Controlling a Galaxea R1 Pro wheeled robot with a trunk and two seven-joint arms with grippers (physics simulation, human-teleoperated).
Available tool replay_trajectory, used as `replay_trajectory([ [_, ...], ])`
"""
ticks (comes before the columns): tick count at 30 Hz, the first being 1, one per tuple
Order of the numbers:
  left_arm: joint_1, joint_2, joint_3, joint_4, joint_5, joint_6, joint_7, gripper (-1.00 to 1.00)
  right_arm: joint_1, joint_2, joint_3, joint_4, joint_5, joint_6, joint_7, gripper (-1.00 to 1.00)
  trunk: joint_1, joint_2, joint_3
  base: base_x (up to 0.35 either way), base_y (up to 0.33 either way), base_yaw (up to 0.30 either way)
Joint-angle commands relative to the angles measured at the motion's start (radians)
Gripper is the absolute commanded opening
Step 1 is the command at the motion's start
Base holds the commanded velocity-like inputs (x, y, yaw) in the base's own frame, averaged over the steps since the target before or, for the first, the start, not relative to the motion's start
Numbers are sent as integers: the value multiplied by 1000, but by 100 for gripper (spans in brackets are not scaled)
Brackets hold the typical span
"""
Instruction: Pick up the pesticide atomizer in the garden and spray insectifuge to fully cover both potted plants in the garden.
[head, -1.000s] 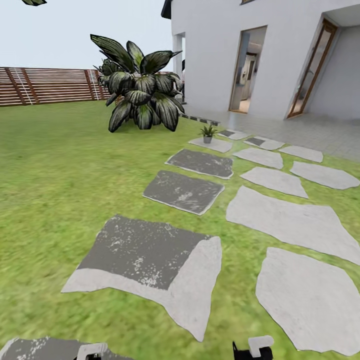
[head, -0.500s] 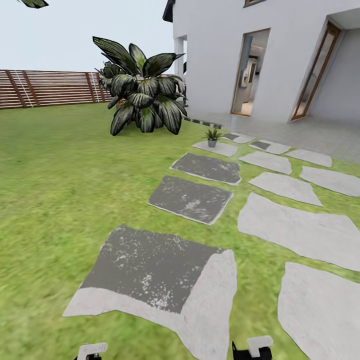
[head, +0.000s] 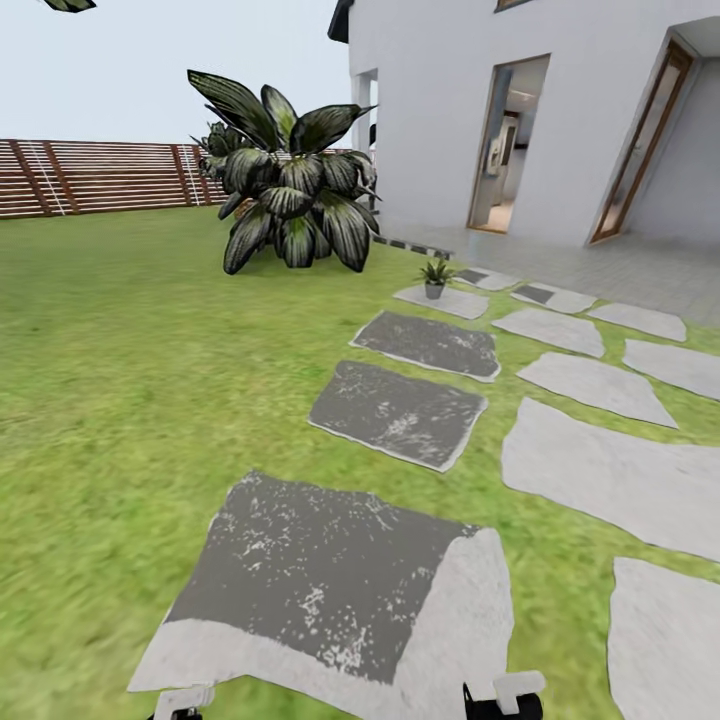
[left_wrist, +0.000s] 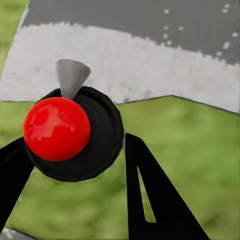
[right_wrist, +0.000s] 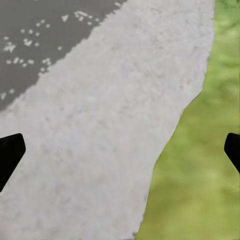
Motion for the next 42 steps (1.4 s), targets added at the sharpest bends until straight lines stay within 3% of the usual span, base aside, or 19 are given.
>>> replay_trajectory([
  [1, 0, 0, 1, 1, 3, -3, -1, -100, -1, 0, 9, 1, -9, -3, -3, 100, 0, 0, -1, 302, 214, 0],
  [42, 0, -2, 1, 1, 3, -3, -1, -100, -1, 1, 9, 1, -9, -3, -3, 100, 0, 0, -1, 304, 208, 0],
])
